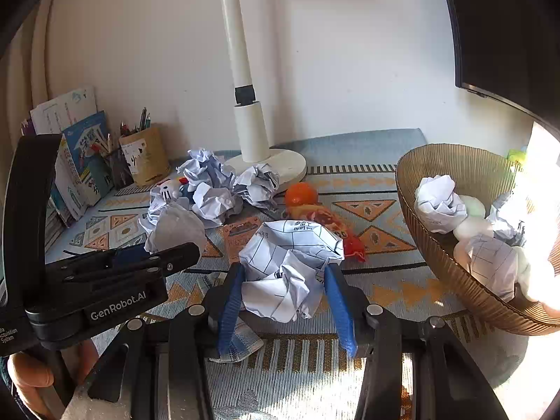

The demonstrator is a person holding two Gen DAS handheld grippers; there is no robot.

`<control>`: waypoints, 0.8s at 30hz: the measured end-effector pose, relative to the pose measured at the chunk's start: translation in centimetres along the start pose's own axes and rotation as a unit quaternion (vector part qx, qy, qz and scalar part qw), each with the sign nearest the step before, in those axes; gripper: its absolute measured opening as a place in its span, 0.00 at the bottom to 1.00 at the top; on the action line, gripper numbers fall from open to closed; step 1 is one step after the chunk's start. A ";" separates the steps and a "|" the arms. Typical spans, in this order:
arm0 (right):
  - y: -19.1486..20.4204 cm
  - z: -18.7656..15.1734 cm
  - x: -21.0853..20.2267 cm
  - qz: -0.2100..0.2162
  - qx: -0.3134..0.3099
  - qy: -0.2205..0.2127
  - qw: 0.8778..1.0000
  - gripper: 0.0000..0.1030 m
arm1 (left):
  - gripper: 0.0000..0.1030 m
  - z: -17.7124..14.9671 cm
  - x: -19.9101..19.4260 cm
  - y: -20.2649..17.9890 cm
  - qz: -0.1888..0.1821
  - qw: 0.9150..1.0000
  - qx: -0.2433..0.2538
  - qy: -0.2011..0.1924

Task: Organize objects
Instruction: 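Grasp a lined paper ball with the right tool while the left tool grasps a white paper ball, then carry both paper balls into the amber bowl and open both tools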

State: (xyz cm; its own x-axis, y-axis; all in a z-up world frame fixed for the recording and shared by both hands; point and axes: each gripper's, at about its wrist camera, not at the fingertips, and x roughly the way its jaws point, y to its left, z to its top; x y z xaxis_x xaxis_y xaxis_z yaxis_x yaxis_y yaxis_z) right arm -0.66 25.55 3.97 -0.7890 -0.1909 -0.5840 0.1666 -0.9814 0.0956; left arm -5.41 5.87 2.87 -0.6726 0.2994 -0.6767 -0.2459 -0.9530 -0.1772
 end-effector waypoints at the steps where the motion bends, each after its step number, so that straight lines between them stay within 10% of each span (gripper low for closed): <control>1: 0.1 0.0 0.0 -0.003 -0.002 0.000 1.000 0.44 | 0.42 0.0 0.0 0.0 0.000 1.000 -0.001 0.000; 15: -1.3 -0.7 -2.8 -0.002 0.038 -0.008 0.999 0.45 | 0.42 -0.8 -1.1 -2.4 0.029 0.998 0.047 -0.018; 24: -9.5 5.2 -17.6 -0.105 0.088 -0.141 0.980 0.45 | 0.42 3.6 -8.4 -11.9 -0.077 0.989 0.088 -0.094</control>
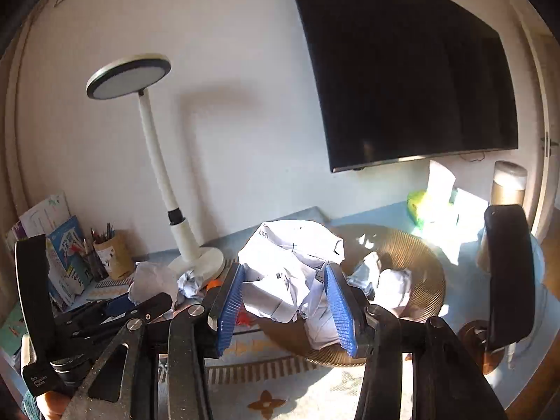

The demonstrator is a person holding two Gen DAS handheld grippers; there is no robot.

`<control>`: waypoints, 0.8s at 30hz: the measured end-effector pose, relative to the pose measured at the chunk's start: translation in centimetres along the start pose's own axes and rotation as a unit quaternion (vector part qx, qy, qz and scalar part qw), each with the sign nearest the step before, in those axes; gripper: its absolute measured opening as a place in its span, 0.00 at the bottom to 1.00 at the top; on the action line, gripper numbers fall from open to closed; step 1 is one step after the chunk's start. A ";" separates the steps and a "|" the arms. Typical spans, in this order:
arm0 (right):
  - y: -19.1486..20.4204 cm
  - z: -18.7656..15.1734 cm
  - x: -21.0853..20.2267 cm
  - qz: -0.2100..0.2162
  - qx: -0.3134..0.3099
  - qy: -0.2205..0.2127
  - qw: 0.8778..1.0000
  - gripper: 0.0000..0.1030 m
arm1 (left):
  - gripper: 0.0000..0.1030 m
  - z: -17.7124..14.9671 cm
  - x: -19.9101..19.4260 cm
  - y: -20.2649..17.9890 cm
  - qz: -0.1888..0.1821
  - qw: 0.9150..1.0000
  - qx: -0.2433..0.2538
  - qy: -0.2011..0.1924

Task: Organize objects
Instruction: 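Carry both paper balls into the amber bowl and open both tools, then move both open tools back toward the blue checked cloth and paper balls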

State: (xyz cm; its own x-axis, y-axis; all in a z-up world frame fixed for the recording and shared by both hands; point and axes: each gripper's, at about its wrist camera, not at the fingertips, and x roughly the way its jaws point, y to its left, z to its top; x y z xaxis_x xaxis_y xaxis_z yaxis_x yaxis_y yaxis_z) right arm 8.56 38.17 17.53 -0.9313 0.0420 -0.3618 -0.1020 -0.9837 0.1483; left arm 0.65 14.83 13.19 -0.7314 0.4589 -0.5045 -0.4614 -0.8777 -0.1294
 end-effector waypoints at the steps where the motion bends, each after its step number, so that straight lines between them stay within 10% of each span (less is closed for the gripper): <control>1: -0.7 1.1 -0.6 -0.018 -0.001 -0.015 1.000 0.45 | 0.42 1.3 -0.4 -1.3 -0.012 1.000 0.007 -0.014; 5: -3.5 3.1 0.3 -0.050 0.012 -0.020 0.998 0.45 | 0.42 4.7 0.7 -5.3 -0.039 0.998 0.033 -0.040; 13: -7.4 1.1 7.5 -0.050 0.053 0.066 0.995 0.45 | 0.42 3.0 9.5 -8.8 -0.041 0.997 0.050 0.033; 16: -8.4 0.8 9.7 -0.038 0.063 0.086 0.994 0.53 | 0.54 2.0 12.0 -9.9 -0.051 0.994 0.070 0.062; 18: -9.0 0.6 11.3 -0.029 0.062 0.109 0.992 0.64 | 0.86 1.4 13.3 -10.4 -0.044 0.993 0.074 0.078; 24: -10.6 -0.7 11.2 -0.027 0.082 0.122 0.989 0.65 | 0.90 1.1 12.4 -8.5 -0.041 0.996 0.031 0.078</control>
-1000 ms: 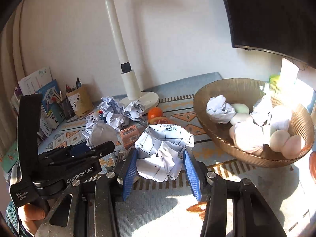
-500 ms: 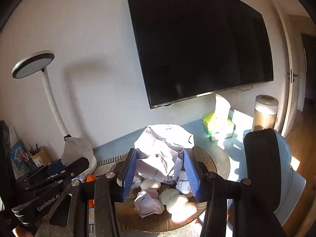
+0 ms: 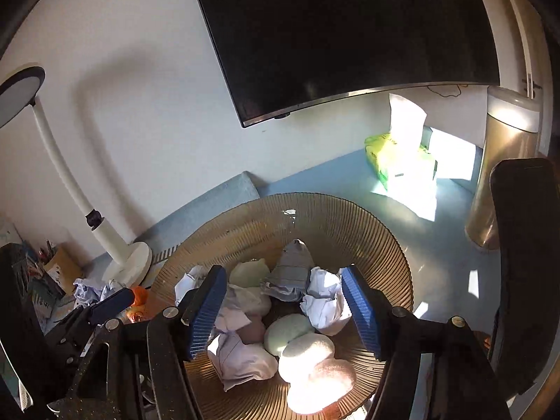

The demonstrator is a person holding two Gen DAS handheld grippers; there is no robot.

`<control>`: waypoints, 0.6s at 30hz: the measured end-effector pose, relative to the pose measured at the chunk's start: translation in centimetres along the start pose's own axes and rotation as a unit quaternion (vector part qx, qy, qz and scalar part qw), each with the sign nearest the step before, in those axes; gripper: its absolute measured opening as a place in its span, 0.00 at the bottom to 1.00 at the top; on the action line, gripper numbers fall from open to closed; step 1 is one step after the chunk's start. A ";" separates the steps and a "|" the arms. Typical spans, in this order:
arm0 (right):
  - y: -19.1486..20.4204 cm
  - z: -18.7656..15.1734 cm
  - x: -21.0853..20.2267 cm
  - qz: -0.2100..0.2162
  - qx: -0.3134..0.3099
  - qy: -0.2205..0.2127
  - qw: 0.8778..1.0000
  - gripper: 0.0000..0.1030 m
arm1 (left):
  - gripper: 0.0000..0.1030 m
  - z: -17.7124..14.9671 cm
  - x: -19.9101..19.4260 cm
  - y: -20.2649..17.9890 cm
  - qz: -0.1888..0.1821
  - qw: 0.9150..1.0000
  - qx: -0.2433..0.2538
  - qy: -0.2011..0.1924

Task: Organize objects
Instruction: 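Move both open tools back toward the blue checked cloth and paper balls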

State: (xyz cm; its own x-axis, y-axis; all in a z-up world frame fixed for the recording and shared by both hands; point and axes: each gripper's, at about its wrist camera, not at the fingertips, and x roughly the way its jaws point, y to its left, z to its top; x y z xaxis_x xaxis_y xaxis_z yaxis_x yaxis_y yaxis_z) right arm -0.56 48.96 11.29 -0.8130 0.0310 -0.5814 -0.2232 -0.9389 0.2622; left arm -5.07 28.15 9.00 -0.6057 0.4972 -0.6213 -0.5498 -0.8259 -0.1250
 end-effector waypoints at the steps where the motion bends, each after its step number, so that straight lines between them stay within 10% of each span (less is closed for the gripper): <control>1: 0.0 -0.2 -0.3 0.001 0.003 0.000 1.000 0.65 | 0.90 0.0 -0.6 0.5 -0.001 1.000 -0.010 -0.001; 10: 6.5 -1.4 -5.4 0.059 -0.043 -0.028 0.997 0.65 | 0.91 -1.2 -11.6 6.9 0.037 0.993 -0.073 -0.083; 18: 14.7 -6.1 -5.1 0.116 -0.087 0.002 0.989 0.65 | 1.00 -6.6 -21.2 16.7 0.204 0.962 -0.131 -0.128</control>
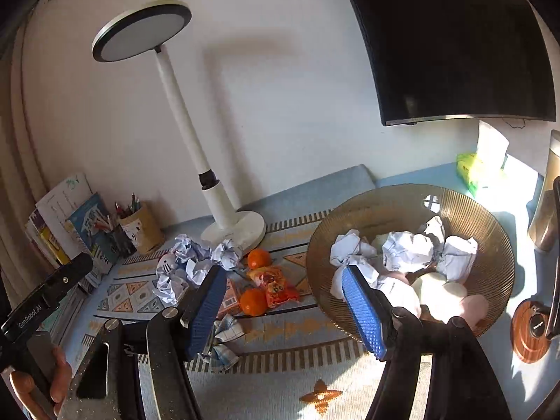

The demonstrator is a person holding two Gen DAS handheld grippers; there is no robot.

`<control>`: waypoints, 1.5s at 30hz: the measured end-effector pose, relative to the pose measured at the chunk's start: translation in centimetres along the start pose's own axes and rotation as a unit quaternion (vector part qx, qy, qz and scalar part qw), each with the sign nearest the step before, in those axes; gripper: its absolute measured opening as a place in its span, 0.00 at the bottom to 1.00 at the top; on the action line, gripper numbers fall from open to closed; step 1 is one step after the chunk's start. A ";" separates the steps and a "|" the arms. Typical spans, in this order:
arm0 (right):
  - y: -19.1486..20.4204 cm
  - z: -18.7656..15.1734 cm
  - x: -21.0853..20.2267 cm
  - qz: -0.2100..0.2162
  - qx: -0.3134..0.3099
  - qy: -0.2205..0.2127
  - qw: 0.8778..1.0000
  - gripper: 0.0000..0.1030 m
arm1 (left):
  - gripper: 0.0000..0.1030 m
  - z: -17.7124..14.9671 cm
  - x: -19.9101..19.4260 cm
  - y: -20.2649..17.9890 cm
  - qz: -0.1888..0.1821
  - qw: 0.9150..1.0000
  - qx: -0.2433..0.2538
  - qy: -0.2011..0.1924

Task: Organize objects
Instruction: 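Move both open tools back toward the blue checked cloth and paper balls, then grasp the blue checked cloth with the right tool while the left tool grasps a white paper ball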

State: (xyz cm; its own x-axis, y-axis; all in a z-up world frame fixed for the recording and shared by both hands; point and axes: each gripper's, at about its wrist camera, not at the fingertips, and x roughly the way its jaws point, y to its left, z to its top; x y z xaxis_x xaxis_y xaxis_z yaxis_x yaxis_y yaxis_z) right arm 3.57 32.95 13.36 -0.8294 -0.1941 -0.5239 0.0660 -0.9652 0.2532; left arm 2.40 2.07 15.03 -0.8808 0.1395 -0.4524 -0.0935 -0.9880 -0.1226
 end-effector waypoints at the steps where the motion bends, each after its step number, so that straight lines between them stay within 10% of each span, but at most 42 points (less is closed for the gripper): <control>1: 0.7 -0.8 1.0 0.007 -0.003 0.012 1.000 0.65 | 1.00 -0.7 0.2 1.7 0.013 1.000 -0.014 0.008; 9: 3.2 -7.0 8.3 0.011 -0.034 0.081 0.996 0.66 | 0.99 -7.7 4.9 8.1 0.042 0.995 -0.070 0.060; 16: 5.2 -8.2 8.8 -0.024 -0.092 0.070 0.993 0.86 | 0.99 -8.7 5.6 4.8 0.069 0.994 0.011 0.080; 30: 5.9 -8.5 9.5 -0.029 -0.118 0.087 0.989 0.86 | 0.99 -8.8 6.2 5.3 0.060 0.993 -0.002 0.103; 37: 7.2 -7.9 12.1 0.037 -0.070 0.182 0.980 0.86 | 0.99 -5.1 8.2 5.4 0.003 0.984 -0.011 0.178; 45: 7.9 -8.4 14.5 0.014 -0.063 0.185 0.981 0.86 | 0.99 -4.3 16.0 3.1 -0.027 0.982 0.040 0.183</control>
State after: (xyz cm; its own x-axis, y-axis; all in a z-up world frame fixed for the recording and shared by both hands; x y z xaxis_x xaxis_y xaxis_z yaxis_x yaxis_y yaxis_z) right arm -3.28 21.02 0.98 -0.5704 -0.2477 -0.7831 0.1725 -0.9683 0.1807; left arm -10.02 1.54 3.61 -0.6488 0.1908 -0.7367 -0.1838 -0.9787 -0.0916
